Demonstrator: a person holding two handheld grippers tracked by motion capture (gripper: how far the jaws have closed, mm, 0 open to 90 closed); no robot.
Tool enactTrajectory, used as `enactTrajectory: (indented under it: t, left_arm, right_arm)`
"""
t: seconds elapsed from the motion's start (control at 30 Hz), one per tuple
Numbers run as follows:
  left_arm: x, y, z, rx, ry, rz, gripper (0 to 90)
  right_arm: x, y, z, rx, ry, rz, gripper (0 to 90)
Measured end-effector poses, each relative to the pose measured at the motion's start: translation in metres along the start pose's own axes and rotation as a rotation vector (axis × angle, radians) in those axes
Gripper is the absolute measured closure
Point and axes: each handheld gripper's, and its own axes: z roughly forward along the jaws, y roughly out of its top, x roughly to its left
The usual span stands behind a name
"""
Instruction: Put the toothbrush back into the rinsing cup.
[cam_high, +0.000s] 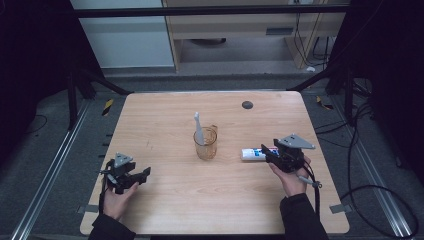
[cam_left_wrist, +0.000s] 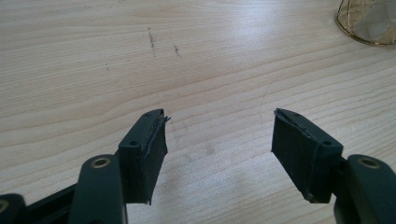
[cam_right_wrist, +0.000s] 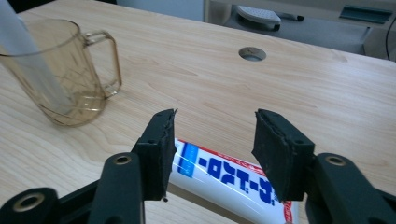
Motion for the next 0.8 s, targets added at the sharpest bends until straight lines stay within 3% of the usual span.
enactTrajectory:
  t: [0.53,0.8]
  left_arm:
    - [-0.001,0.0,0.0,-0.006,-0.006,-0.003,36.4]
    - [0.0,0.001,-0.001,-0.005,-0.002,-0.001,37.1]
  right_arm:
    - [-0.019,-0.009,0.025,0.056,-0.037,0.029,62.1]
    - [-0.013,-0.005,0.038,0.061,-0.015,0.046,69.1]
